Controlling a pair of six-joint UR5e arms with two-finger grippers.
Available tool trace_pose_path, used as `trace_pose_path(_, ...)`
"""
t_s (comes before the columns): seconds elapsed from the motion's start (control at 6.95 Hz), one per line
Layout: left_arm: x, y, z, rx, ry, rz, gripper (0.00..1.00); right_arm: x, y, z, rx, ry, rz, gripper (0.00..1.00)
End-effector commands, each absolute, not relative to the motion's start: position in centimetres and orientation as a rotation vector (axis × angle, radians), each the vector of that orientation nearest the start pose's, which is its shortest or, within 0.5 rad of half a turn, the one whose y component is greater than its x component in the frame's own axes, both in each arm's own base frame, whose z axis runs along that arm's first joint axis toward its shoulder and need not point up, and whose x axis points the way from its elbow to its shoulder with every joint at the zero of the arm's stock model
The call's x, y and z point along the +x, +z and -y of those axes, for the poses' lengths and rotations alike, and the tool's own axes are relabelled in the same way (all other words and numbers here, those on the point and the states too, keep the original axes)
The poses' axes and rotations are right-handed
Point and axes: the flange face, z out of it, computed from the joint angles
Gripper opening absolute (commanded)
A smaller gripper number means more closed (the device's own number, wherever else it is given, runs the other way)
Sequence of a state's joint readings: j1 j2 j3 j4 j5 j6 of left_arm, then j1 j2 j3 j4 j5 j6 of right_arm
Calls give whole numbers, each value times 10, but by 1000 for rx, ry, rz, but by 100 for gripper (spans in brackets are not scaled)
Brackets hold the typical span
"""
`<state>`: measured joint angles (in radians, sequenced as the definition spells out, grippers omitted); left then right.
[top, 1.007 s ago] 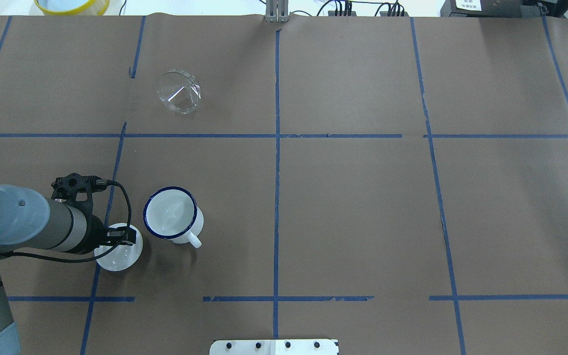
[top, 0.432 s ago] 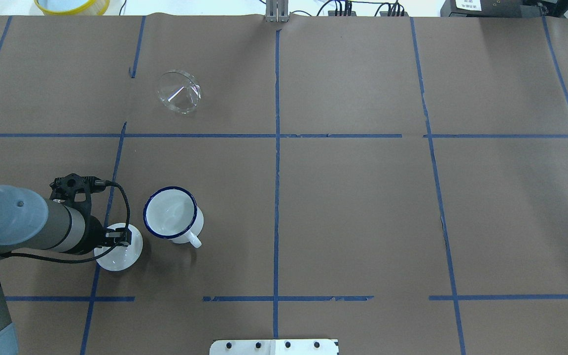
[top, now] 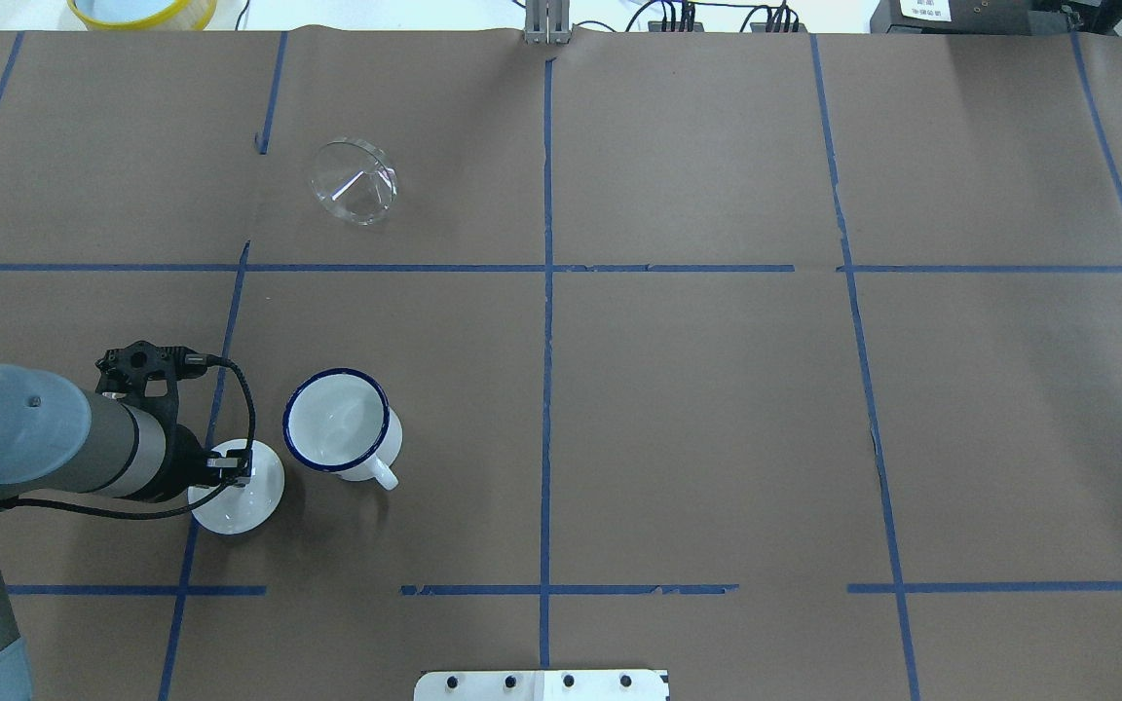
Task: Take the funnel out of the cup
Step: 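Lift the white lid with the left gripper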
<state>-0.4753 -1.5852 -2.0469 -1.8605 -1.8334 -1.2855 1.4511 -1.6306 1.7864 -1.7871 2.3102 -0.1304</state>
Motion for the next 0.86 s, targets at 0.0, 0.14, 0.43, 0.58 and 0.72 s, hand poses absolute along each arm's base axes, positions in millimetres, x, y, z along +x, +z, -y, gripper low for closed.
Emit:
trace_pose_path(0.0, 345, 384, 305, 72, -78, -837, 0, 11, 606, 462, -55, -216, 741, 100)
trace_pose_path(0.14, 313, 372, 288, 78, -75, -854, 0, 11, 605, 462, -53, -216, 741, 100)
trace_pose_path(0.43, 282, 341, 292, 111, -108, -908, 0, 11, 605, 462, -53, -216, 741, 100)
trace_pose_path(0.58, 286, 330, 303, 97, -118, -915, 0, 11, 605, 462, -53, -216, 741, 100)
trace_pose_path(0.72, 299, 308, 316, 90, -131, -893, 0, 11, 605, 462, -53, -216, 741, 100)
